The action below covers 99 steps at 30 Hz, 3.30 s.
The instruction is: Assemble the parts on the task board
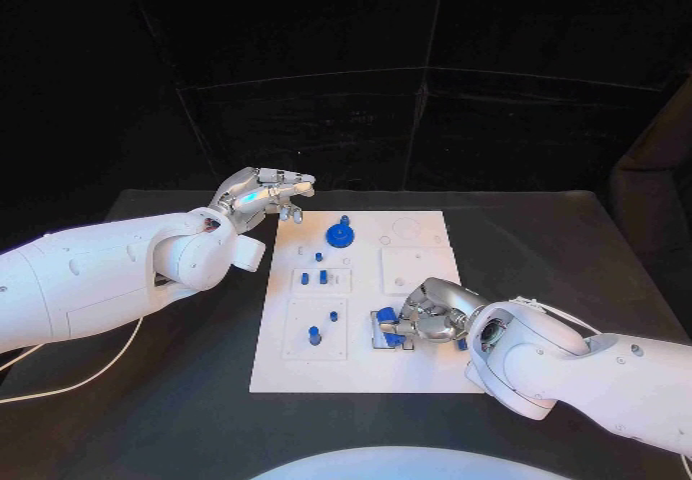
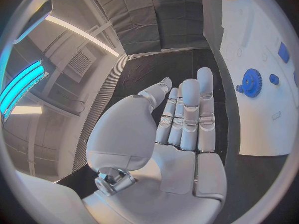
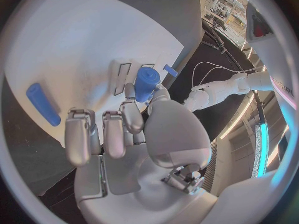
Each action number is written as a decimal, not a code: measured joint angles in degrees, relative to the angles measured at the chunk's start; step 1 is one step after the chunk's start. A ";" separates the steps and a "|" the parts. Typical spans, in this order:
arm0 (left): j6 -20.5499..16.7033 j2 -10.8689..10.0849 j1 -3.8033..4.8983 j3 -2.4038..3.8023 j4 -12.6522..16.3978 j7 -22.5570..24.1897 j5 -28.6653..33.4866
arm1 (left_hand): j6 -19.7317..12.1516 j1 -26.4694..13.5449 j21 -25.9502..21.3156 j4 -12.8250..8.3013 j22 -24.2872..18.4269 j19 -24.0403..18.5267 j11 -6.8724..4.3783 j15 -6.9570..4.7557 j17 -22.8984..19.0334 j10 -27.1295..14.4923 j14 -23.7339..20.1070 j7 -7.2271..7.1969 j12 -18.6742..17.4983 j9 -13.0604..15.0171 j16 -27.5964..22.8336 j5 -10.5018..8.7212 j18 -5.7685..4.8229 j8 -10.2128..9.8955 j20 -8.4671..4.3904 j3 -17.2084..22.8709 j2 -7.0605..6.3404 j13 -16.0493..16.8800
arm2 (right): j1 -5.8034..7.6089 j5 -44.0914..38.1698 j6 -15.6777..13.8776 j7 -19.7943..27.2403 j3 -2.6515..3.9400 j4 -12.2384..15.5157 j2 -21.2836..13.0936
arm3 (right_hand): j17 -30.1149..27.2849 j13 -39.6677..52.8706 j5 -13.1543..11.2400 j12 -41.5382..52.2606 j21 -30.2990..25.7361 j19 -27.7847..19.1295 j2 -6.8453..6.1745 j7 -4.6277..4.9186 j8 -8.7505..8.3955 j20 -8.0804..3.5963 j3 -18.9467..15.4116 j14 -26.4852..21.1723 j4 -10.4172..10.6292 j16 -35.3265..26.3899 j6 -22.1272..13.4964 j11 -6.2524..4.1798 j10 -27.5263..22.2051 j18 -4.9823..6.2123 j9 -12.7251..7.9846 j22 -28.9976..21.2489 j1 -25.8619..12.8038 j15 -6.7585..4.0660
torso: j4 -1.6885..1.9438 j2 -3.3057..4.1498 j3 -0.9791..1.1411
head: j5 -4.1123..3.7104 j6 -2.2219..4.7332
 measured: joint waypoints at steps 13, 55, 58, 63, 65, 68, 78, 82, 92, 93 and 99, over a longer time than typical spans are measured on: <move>0.04 -0.23 0.01 0.00 0.10 -0.18 0.00 | -0.21 0.00 -0.22 -0.01 -0.06 0.00 0.21 0.00 -0.10 -0.21 0.00 0.21 0.00 0.00 0.00 0.00 0.00 0.00 0.00 -0.32 0.00 -0.04 | 0.07 -0.25 -0.31 -1.39 0.06 -0.75 0.49 | 0.00 -3.66 -16.73 -5.19 -0.27 0.00 -2.76 0.77 -0.52 0.00 -2.10 0.00 0.34 -0.67 -0.78 0.01 -1.47 0.00 0.50 0.00 -7.93 0.00 | -0.10 0.02 0.03 | 0.03 -0.23; 0.94 -0.45 0.01 0.00 0.15 -0.69 -0.03 | -0.62 0.00 -0.45 -0.02 -0.23 0.21 0.42 0.21 -0.30 -0.40 -0.21 0.21 0.00 0.00 0.00 0.00 0.00 0.00 0.21 -0.63 0.00 -0.14 | 0.00 1.94 0.96 7.55 -0.03 -0.70 0.34 | 0.03 -1.98 -12.75 -5.15 0.08 0.00 1.00 -0.99 -0.10 -0.43 1.55 0.22 -7.51 0.00 2.83 -1.13 -0.32 0.01 2.14 0.03 5.98 -0.62 | -0.04 0.08 0.03 | -0.09 -0.30; 0.96 -0.48 0.01 0.00 0.16 -0.71 -0.04 | -0.62 0.00 -0.45 -0.02 -0.23 0.21 0.41 0.21 -0.30 -0.40 -0.21 0.21 0.00 0.00 0.00 0.00 -0.01 0.00 0.21 -0.63 0.00 -0.14 | 0.01 0.98 1.04 6.75 -0.02 -0.72 0.53 | 0.02 -1.93 -13.05 -5.15 0.08 0.00 0.95 -0.99 0.16 -0.43 1.67 0.22 -8.10 0.00 2.84 -1.13 -0.32 0.01 2.19 0.03 6.37 -0.62 | -0.04 0.08 0.03 | -0.14 -0.45; 0.98 -0.51 0.01 0.00 0.17 -0.75 -0.04 | -0.62 0.00 -0.44 -0.02 -0.23 0.20 0.41 0.21 -0.30 -0.40 -0.21 0.21 0.00 0.00 0.00 0.00 -0.01 0.00 0.21 -0.63 0.00 -0.13 | 0.01 -0.28 1.14 5.67 0.00 -0.72 0.64 | 0.02 -1.94 -13.23 -5.16 0.08 0.00 1.01 -0.98 0.19 -0.43 1.67 0.22 -8.10 0.00 2.84 -1.13 -0.32 0.01 2.21 0.03 6.43 -0.62 | -0.04 0.05 0.03 | -0.18 -0.52; 0.98 -0.51 0.01 0.00 0.17 -0.76 -0.04 | -0.62 0.00 -0.44 -0.02 -0.23 0.20 0.41 0.21 -0.30 -0.40 -0.21 0.21 0.00 0.00 0.00 0.00 -0.01 0.00 0.21 -0.63 0.00 -0.13 | 0.01 -0.64 1.16 5.33 0.00 -0.75 0.64 | 0.02 -2.04 -13.25 -5.30 0.08 0.00 1.01 -0.98 0.19 -0.42 1.67 0.22 -8.10 0.00 2.85 -1.13 -0.32 0.01 2.20 0.03 6.43 -0.62 | -0.04 0.02 0.03 | -0.18 -0.52; 0.99 -0.52 0.01 0.00 0.17 -0.78 -0.04 | -0.62 0.00 -0.44 -0.02 -0.23 0.20 0.41 0.21 -0.30 -0.40 -0.21 0.21 0.00 0.00 0.00 0.00 -0.01 0.00 0.21 -0.63 0.00 -0.13 | 0.01 -1.13 1.18 4.86 0.00 -0.83 0.59 | 0.02 -2.18 -13.25 -5.40 0.08 0.00 1.01 -0.76 0.13 -0.42 1.57 0.22 -8.18 0.00 2.62 -1.13 -0.32 0.02 2.20 0.02 6.43 -0.62 | -0.04 -0.02 0.03 | -0.18 -0.53; 0.99 -0.53 0.01 0.00 0.12 -0.86 -0.04 | -0.62 0.00 -0.44 -0.02 -0.26 0.20 0.41 0.21 -0.30 -0.40 -0.21 0.21 0.00 0.00 0.00 0.00 0.00 0.00 0.21 -0.63 0.00 -0.13 | 0.01 -1.96 1.29 3.88 -0.03 -1.40 -0.18 | 0.01 -2.32 -12.86 -5.80 0.08 0.00 0.61 0.25 -1.52 -0.42 1.04 0.22 -8.42 0.00 1.18 -0.69 -0.33 0.01 1.61 0.02 6.03 -0.62 | -0.04 -0.05 0.03 | -0.14 -0.31; 1.00 -0.54 0.01 0.00 0.11 -0.91 -0.04 | -0.62 0.00 -0.44 -0.02 -0.31 0.21 0.41 0.21 -0.30 -0.40 -0.21 0.21 0.00 0.00 0.00 0.00 -0.01 0.00 0.21 -0.63 0.00 -0.13 | 0.00 -1.98 1.29 4.16 -0.03 -1.31 -0.74 | 0.01 -2.31 -12.54 -6.08 0.08 0.00 0.30 0.38 -2.20 -0.42 0.66 0.22 -8.51 0.00 0.69 -0.59 -0.43 0.02 1.38 0.02 5.72 -0.62 | -0.04 -0.05 0.03 | -0.21 -0.25; 1.02 -0.55 0.01 0.00 0.05 -1.02 -0.04 | -0.62 0.00 -0.44 -0.02 -0.30 0.20 0.41 0.21 -0.29 -0.40 -0.21 0.21 0.00 0.00 0.00 0.00 -0.01 0.00 0.21 -0.63 0.00 -0.12 | 0.00 -1.10 -0.85 14.49 -0.03 -0.34 -3.64 | 0.01 -0.78 -9.04 -4.93 -1.55 0.05 0.57 2.35 -6.42 0.15 3.02 0.09 -14.20 -0.67 -3.35 1.05 -1.04 0.01 -0.10 0.02 13.15 0.37 | -0.09 -0.04 0.04 | -0.23 -0.13; 1.02 -0.55 0.01 0.00 0.04 -1.03 -0.04 | -0.61 0.00 -0.44 -0.02 -0.30 0.20 0.41 0.21 -0.29 -0.40 -0.21 0.21 0.00 0.00 0.00 0.00 -0.01 0.00 0.21 -0.63 0.00 -0.12 | 0.00 -1.06 -1.13 16.01 -0.03 -0.25 -3.87 | 0.01 -0.41 -8.66 -4.59 -1.65 0.03 0.76 2.62 -6.85 0.47 3.97 0.16 -15.47 -0.67 -3.61 1.27 -1.26 0.02 -0.28 0.02 14.87 0.61 | -0.09 -0.04 0.05 | -0.23 -0.13; 1.03 -0.51 0.01 -0.01 -0.05 -1.07 -0.04 | -0.62 0.00 -0.44 -0.02 -0.30 0.20 0.41 0.21 -0.29 -0.40 -0.21 0.21 0.00 0.00 0.00 0.00 -0.01 0.00 0.20 -0.63 0.00 -0.12 | 0.04 -1.90 -2.28 24.19 -0.01 0.10 -4.60 | 0.00 0.47 -5.89 -3.58 -2.26 0.01 0.94 3.53 -10.27 1.06 7.39 0.10 -19.51 -0.67 -4.75 1.89 -1.86 0.02 -1.94 0.01 18.74 1.37 | -0.09 -0.04 0.05 | -0.19 -0.07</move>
